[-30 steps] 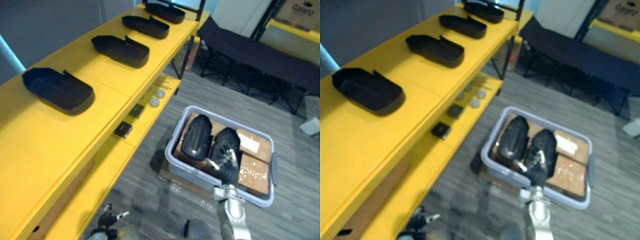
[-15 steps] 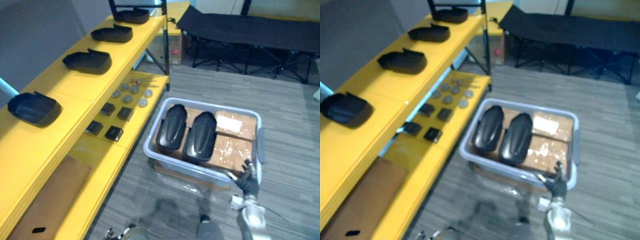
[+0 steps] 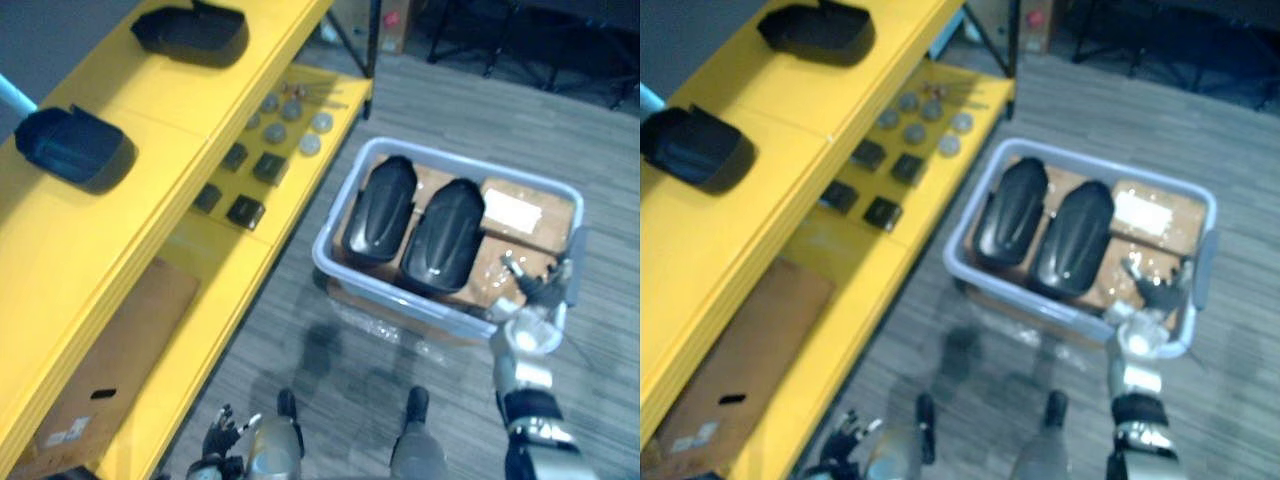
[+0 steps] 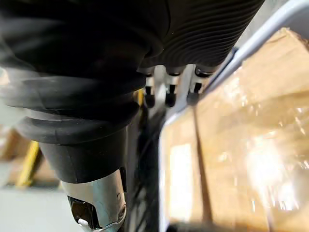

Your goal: Walk over and take plastic housings, then place them on the shelf

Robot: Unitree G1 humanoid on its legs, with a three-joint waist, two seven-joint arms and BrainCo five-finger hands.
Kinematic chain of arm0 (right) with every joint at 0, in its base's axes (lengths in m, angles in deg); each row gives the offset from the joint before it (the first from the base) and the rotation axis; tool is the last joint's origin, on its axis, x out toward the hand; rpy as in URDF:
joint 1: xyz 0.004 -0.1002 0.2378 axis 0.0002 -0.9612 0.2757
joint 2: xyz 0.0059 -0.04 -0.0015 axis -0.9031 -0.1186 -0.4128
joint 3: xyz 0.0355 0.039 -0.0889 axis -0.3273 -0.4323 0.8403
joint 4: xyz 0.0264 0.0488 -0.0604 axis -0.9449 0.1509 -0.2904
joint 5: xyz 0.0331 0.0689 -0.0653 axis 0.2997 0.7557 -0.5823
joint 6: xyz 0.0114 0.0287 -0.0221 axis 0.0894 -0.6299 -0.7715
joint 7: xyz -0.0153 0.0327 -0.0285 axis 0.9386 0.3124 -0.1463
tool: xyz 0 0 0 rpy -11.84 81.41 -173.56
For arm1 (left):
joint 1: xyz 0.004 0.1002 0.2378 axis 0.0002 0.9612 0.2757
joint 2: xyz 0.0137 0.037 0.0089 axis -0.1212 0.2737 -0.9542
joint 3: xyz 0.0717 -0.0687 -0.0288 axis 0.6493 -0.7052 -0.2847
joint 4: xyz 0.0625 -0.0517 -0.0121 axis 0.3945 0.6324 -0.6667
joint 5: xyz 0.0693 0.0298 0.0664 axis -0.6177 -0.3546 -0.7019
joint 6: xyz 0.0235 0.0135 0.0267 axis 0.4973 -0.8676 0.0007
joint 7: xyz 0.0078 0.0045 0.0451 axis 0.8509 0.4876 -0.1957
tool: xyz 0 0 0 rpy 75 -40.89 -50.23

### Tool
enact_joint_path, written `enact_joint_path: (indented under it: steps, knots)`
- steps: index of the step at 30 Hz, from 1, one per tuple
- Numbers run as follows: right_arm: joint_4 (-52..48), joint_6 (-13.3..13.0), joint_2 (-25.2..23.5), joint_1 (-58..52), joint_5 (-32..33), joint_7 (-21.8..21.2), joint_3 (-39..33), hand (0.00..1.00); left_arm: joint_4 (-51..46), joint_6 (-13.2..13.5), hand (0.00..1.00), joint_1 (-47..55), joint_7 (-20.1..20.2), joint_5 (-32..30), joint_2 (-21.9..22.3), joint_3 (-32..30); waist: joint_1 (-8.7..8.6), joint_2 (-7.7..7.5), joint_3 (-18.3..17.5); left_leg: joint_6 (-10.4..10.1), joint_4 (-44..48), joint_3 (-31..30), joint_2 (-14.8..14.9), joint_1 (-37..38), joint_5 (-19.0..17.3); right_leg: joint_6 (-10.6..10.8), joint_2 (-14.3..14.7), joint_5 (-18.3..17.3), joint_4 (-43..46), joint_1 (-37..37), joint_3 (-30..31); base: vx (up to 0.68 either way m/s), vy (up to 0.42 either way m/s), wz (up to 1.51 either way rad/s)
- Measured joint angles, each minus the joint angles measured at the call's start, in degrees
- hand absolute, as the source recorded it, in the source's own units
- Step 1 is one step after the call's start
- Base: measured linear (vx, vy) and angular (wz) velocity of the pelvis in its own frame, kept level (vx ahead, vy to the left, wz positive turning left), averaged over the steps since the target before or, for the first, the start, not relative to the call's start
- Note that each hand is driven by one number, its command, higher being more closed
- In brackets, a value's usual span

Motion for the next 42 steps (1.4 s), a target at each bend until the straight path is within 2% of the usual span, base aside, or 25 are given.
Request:
enact_joint_path:
  steps: [2, 6, 8, 13, 15, 18, 21, 25, 27, 29, 33, 34, 36, 42]
  knots:
    - [7.12, 1.7, 4.43, 5.21, 2.82, 1.03, -0.21, 0.0, 0.05, -0.38, 0.0, -0.72, 0.09, 0.07, -0.23, 0.06, 0.93, 0.21, 2.55, 0.2, 2.45, -1.86, -0.02, -2.64, -0.49, -0.03, 0.01, 0.04, 0.59, -0.59, -1.47, -0.07, 0.03, 0.3]
    - [11.63, 3.55, 8.84, 11.09, 3.96, 0.85, 0.08, 0.0, 0.56, -0.67, 0.0, -0.72, 0.39, 0.47, -0.4, 1.82, 2.44, 0.94, 4.49, 0.6, 4.95, -3.03, -0.03, -5.06, -1.12, -0.05, -0.09, 0.05, 2.33, -1.91, -2.67, -0.06, 0.042, 0.14]
    - [14.32, 5.26, 10.92, 14.32, 3.95, 0.37, 1.25, 0.0, 1.1, -0.21, 0.0, -0.75, 0.71, 1.02, -0.32, 2.77, 3.41, 1.83, 5.16, 0.8, 7.14, -3.47, -0.03, -6.24, -2.28, -0.05, -0.18, 0.03, 2.92, -2.24, -2.73, -0.06, 0.05, 0.02]
    - [18.31, 6.9, 13.3, 17.84, 3.47, -1.8, 3.76, 0.0, 2.6, 2.73, 0.0, -0.91, 1.62, 2.28, -0.12, 4.82, 4.15, 3.04, 5.86, 1.19, 9.59, -4.15, -0.35, -8.86, -2.75, -0.03, -0.65, -0.02, 4.19, -4.03, -3.03, -0.06, 0.051, 0.04]
    - [18.89, 6.9, 14.25, 17.98, 2.69, -1.9, 4.72, 0.0, 2.64, 3.29, 0.0, -0.92, 1.6, 2.71, -0.12, 5.78, 4.84, 3.41, 6.07, 1.21, 9.83, -4.24, -0.66, -8.88, -2.74, -0.02, -0.95, -0.02, 4.32, -4.04, -3.03, -0.04, 0.033, 0.01]
    - [19.13, 7.18, 14.47, 19.21, 2.31, -1.85, 4.9, 0.0, 2.62, 3.62, 0.0, -0.92, 1.59, 2.76, -0.31, 6.24, 4.88, 3.42, 6.06, 1.4, 10.28, -4.36, -0.92, -9.17, -2.88, 0.0, -1.22, -0.04, 4.64, -4.23, -3.04, -0.02, 0.022, 0.01]
    - [19.2, 9.17, 15.68, 21.51, 1.02, -2.66, 6.41, 0.0, 2.57, 3.51, 0.0, -0.99, 1.59, 4.92, -0.75, 7.34, 4.94, 3.45, 6.07, 1.62, 11.4, -4.51, -1.09, -10.63, -3.04, 0.01, -1.48, -0.04, 5.14, -5.38, -3.07, -0.04, 0.044, 0.02]
    - [22.2, 16.23, 16.19, 23.56, -2.96, -2.86, 8.02, 0.0, 2.58, 3.0, 0.0, -1.31, 1.37, 6.93, -1.23, 8.97, 5.26, 3.73, 6.15, 1.72, 11.69, -4.51, -1.57, -10.86, -3.02, 0.01, -2.17, -0.05, 6.03, -5.83, -3.24, -0.02, 0.036, 0.03]
    - [23.57, 18.95, 16.43, 23.81, -4.1, -2.97, 8.03, 0.0, 2.61, 2.98, 0.0, -1.46, 1.1, 7.11, -1.05, 9.4, 5.33, 4.49, 6.51, 2.0, 12.46, -4.71, -1.6, -11.27, -3.26, -0.07, -2.28, -0.12, 6.38, -5.76, -4.02, -0.03, 0.031, 0.08]
    - [24.04, 21.96, 18.4, 24.02, -6.29, -3.5, 8.6, 0.0, 2.61, 3.02, 0.0, -2.17, 0.16, 7.32, -1.06, 11.27, 5.62, 5.98, 7.22, 1.94, 13.26, -5.66, -1.75, -12.57, -3.44, -0.06, -2.31, -0.14, 6.54, -6.13, -4.71, -0.05, 0.035, 0.11]
    - [25.09, 27.92, 20.49, 26.86, -6.74, -4.39, 8.62, 0.0, 3.06, 3.07, 0.0, -2.16, -0.17, 8.99, -1.16, 12.56, 6.73, 6.29, 7.24, 1.96, 13.12, -5.69, -1.79, -13.01, -3.4, -0.05, -2.31, -0.15, 6.67, -6.98, -4.8, -0.03, 0.018, 0.0]
    - [25.54, 29.95, 20.73, 27.49, -7.43, -4.44, 8.63, 1.0, 3.15, 3.09, 0.0, -2.16, -0.18, 9.29, -1.23, 12.84, 6.91, 6.31, 7.25, 2.02, 13.06, -5.7, -1.85, -13.02, -3.36, -0.06, -2.34, -0.16, 6.67, -6.97, -4.89, 0.01, 0.014, 0.03]
    - [25.84, 31.92, 21.51, 27.97, -8.26, -4.54, 8.63, 1.0, 3.2, 3.26, 0.0, -2.17, -0.23, 9.35, -1.21, 13.16, 7.39, 6.54, 7.35, 2.04, 13.05, -5.74, -1.97, -13.02, -3.35, -0.08, -2.44, -0.18, 6.77, -6.92, -5.13, 0.01, 0.011, 0.02]
    - [27.98, 34.67, 25.02, 28.28, -14.75, -7.76, 8.64, 1.0, 3.36, 3.8, 0.0, -2.17, -0.4, 9.48, -1.33, 14.07, 8.19, 6.82, 7.37, 2.08, 13.12, -6.44, -2.63, -14.01, -3.34, 0.18, -3.12, -1.09, 8.3, -7.88, -5.87, 0.01, 0.024, 0.08]
